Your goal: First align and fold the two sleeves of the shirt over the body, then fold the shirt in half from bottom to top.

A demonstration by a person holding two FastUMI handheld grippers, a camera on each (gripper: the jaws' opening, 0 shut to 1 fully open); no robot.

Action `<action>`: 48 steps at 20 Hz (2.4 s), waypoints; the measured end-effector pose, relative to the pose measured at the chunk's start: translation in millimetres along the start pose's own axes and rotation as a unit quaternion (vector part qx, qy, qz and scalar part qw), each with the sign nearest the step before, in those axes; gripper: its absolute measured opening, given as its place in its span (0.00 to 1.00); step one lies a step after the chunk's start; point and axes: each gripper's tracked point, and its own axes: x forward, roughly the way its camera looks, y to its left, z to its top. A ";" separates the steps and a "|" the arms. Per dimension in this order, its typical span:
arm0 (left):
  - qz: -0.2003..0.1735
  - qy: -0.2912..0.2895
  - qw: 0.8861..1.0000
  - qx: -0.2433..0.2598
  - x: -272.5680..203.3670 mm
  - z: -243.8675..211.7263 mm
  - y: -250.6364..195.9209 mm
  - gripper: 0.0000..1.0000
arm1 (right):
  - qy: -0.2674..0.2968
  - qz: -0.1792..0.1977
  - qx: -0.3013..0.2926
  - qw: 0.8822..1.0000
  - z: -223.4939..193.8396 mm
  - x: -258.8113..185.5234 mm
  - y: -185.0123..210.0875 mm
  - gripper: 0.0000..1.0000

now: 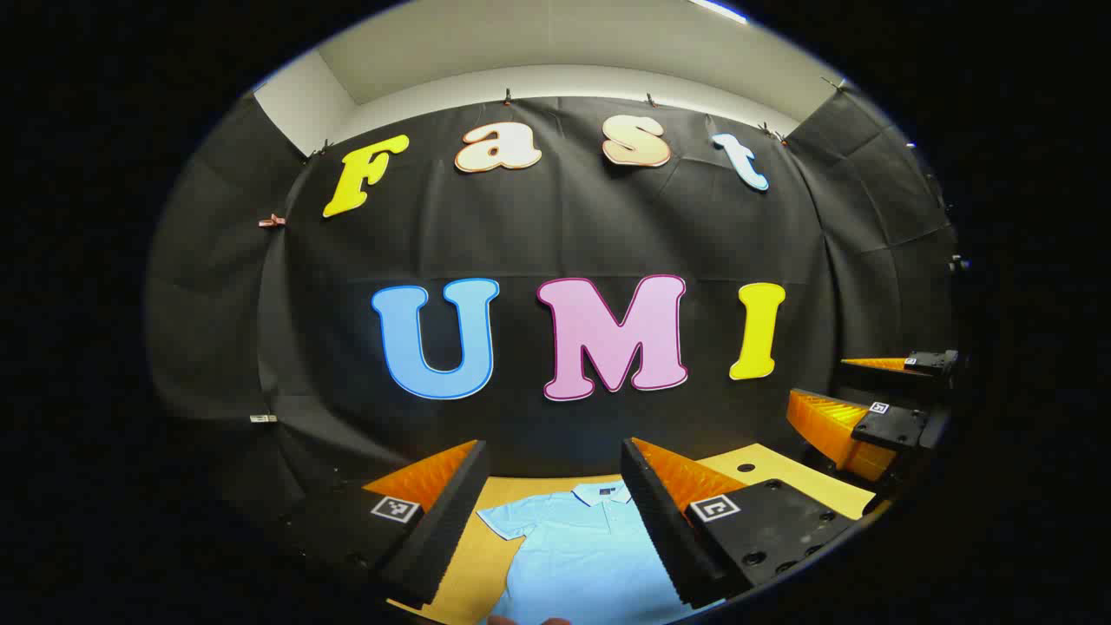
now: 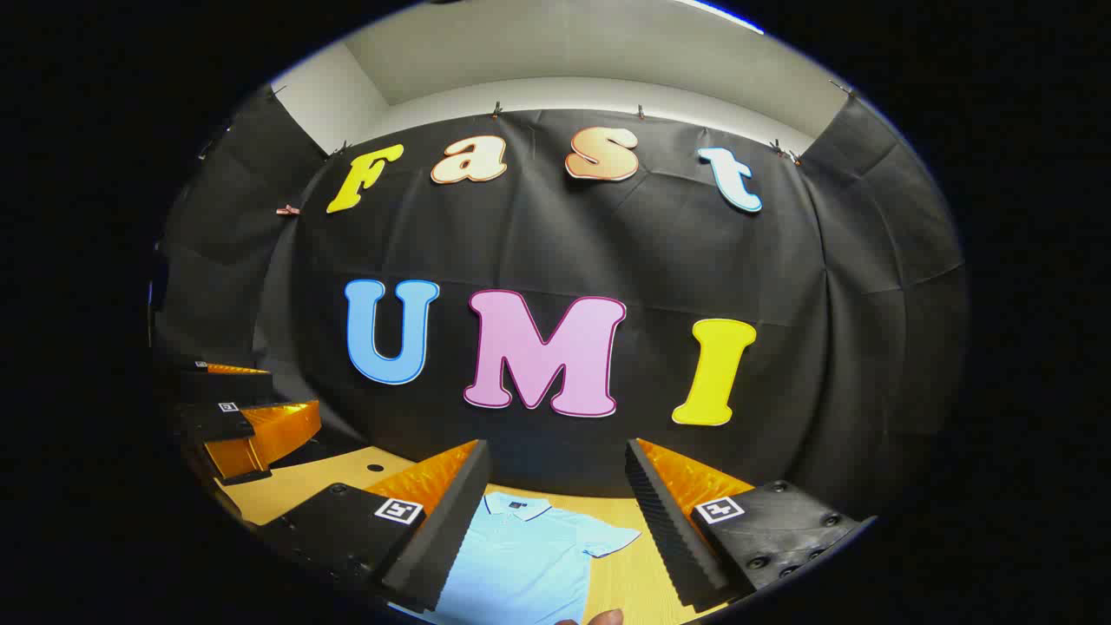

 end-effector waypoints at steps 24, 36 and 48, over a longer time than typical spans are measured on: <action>-0.001 0.010 1.000 0.001 24.3 -18.6 9.7 0.98 | 0.087 0.003 -0.023 0.996 -57.4 91.5 -6.3 0.95; 0.031 0.056 0.998 0.006 37.9 -53.8 5.7 0.98 | 0.359 -0.074 0.055 0.929 -320.4 214.2 -114.5 0.98; 0.068 0.094 0.993 0.009 38.8 -79.8 9.4 0.97 | 0.472 -0.128 0.099 0.866 -457.8 238.8 -149.3 0.98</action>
